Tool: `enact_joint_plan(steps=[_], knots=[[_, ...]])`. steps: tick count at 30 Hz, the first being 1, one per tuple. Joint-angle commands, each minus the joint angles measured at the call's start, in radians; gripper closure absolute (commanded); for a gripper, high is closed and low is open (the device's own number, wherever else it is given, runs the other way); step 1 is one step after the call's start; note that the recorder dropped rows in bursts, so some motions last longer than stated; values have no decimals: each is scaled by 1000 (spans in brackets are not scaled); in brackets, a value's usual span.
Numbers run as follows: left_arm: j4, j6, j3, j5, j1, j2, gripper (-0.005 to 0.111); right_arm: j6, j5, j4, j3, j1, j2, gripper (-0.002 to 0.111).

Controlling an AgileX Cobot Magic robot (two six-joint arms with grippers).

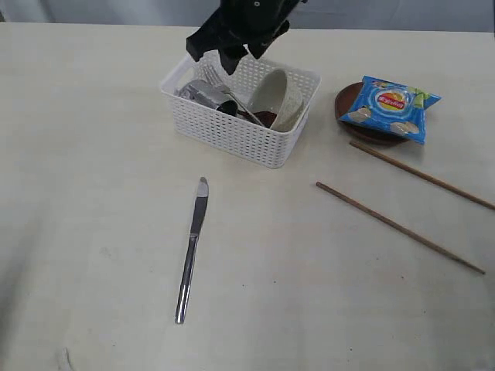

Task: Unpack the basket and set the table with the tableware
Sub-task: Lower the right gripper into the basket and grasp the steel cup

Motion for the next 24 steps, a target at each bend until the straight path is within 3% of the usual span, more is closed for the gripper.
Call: enact_joint_plan(steps=[1,8,16,21,24], knots=[[-4,1,2,-3,-8,-4,107,10,81,-30,-157,8,103,62],[-4,1,2,-3,-8,-4,107,50,75,83,-291,8,200,62],[1,1,2,-3,-8,-4,107,44,81,102,-305,8,284,61],[1,1,2,-3,-8,-4,107,83,81,108,-305,-1,298,50],[1,1,2,-3,-8,-4,107,106,81,130,-305,-2,289,49]])
